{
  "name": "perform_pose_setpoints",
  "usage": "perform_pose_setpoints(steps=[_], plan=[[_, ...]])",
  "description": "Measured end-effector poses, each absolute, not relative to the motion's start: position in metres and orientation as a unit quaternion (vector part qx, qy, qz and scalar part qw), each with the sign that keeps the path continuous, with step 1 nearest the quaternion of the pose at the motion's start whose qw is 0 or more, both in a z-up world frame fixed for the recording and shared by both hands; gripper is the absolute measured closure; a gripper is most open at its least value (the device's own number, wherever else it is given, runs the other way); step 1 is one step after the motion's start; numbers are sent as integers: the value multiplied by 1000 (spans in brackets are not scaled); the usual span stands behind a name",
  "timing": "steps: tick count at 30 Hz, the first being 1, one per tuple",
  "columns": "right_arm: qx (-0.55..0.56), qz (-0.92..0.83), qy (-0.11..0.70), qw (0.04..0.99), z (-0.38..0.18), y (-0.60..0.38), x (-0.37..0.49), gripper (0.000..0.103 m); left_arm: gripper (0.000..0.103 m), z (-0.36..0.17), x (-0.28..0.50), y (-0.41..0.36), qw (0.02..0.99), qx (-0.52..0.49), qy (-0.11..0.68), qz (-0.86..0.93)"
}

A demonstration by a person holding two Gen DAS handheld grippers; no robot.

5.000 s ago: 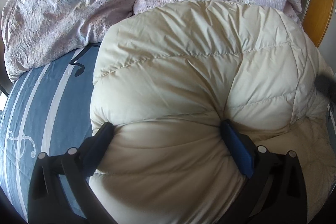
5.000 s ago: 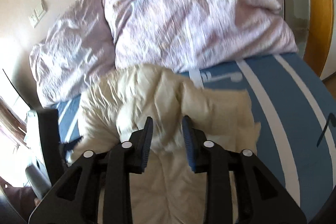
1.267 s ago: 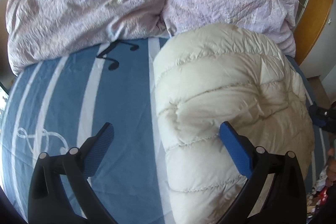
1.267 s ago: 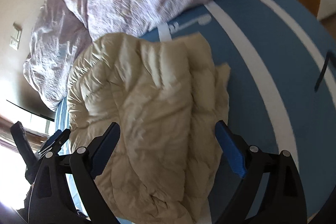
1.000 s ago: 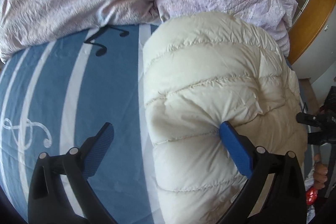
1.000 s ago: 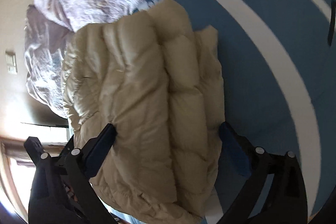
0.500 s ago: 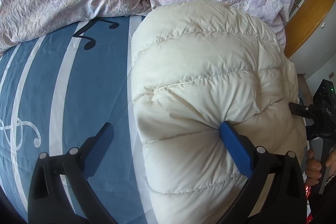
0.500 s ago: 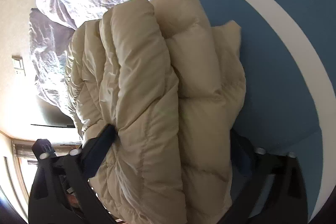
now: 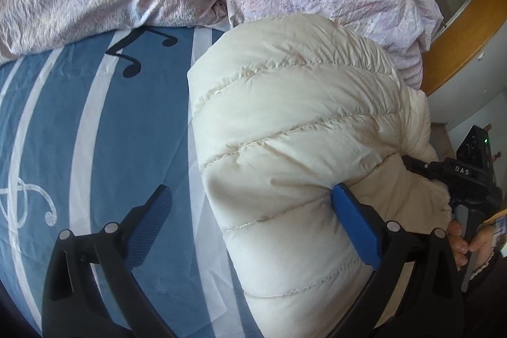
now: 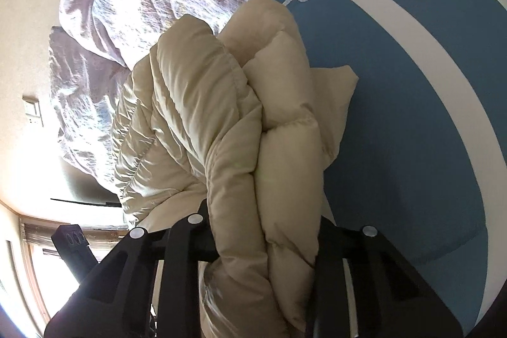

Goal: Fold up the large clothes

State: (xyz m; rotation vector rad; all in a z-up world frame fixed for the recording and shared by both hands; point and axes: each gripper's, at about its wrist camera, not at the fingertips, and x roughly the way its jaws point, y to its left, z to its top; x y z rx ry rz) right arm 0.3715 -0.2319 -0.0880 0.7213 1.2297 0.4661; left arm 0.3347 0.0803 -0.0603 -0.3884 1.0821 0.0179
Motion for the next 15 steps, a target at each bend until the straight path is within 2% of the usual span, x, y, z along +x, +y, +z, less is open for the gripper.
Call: perform_pose_setpoints(steps=[15], plan=[[331, 215, 566, 724, -91, -238, 374, 77, 2, -92, 344, 85, 795, -295, 529, -23]])
